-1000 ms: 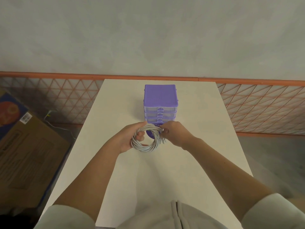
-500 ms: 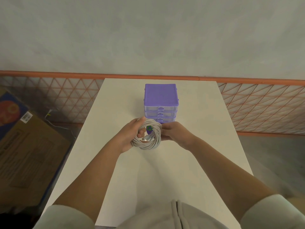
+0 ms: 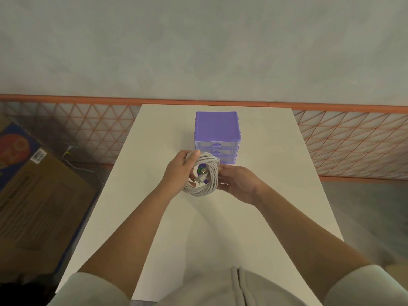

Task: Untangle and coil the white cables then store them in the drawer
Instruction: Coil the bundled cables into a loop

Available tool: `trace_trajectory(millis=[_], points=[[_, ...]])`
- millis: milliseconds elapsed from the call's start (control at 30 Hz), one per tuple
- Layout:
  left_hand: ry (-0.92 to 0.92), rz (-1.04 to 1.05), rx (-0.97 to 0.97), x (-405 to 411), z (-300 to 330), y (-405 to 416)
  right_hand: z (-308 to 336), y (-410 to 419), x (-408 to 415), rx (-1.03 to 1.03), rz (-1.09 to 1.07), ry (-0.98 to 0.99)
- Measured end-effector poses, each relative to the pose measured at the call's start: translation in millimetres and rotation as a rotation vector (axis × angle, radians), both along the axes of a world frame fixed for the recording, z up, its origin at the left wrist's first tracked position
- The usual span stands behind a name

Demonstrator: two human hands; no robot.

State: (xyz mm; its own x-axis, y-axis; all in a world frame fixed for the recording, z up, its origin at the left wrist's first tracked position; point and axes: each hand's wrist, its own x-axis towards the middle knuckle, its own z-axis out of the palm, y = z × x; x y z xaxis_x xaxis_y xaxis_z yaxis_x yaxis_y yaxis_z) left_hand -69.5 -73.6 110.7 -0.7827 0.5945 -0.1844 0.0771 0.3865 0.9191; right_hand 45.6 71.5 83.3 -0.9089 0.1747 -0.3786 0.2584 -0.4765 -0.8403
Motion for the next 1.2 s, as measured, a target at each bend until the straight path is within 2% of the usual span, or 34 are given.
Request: trace_trajectory(millis=[167,267,400,567,800,1000,1200], points=[[0.166,0.050,-0.052,7,-7,6,5,-3,0,-0.183,-0.089,-0.021],[0.215,0.057,-0.058,9,-9,11,2,-9,-3,-0.079,-0.024,-0.018],[0.207,0.043,-0.058,9,-10,10,2,-8,-6,-0.061,0.034,-0.036],[0.156,0.062,0.024,13,-10,12,12,-2,-9,0.167,0.125,-0.200],[0.120,0.118,0.085,19,-16,14,10,-9,-16,0.364,0.053,-0.336],[0.121,0.150,0.087,19,-21,8,10,-12,-12,0.354,0.078,-0.293],[0.167,0.150,0.065,22,-23,6,14,-11,-13,0.238,0.153,-0.367]])
